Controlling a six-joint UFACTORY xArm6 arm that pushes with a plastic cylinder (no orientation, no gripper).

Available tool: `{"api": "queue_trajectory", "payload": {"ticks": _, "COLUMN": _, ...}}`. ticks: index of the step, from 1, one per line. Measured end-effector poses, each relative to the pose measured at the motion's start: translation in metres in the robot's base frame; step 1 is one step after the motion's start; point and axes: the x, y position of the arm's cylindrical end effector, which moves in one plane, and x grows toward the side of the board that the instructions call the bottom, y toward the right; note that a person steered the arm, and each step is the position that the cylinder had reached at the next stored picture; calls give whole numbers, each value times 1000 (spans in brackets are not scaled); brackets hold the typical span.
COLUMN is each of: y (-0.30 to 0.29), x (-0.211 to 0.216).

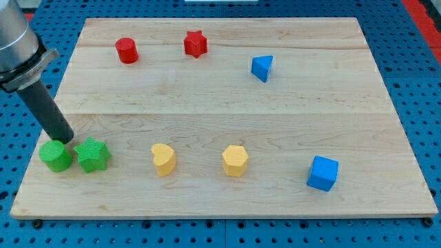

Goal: Slightly push the red circle towards the left center of the board

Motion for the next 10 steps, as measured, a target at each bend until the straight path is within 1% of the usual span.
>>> {"api": "queue_trajectory", "payload": {"ticks": 1, "y": 27, "x": -17}}
{"api": "queue_trajectory", "payload": {"ticks": 2, "y": 46, "x": -19}}
{"api": "queue_trajectory", "payload": {"ticks": 3, "y": 91, "x": -54}}
{"api": "queue_trajectory", "payload": {"ticks": 4, "y": 113, "x": -99}}
{"api": "queue_trajectory", "payload": {"ticks": 5, "y": 113, "x": -149}}
{"api": "queue_trajectory", "payload": {"ticks": 6, "y": 100, "x": -194}}
{"api": "queue_trajectory", "payload": {"ticks": 8, "y": 71, "x": -241}}
{"api": "queue_trajectory", "payload": {"ticks": 9, "y": 54, "x": -261}}
{"api": "queue_trajectory", "payload": {"ticks": 10, "y": 35, "x": -230}}
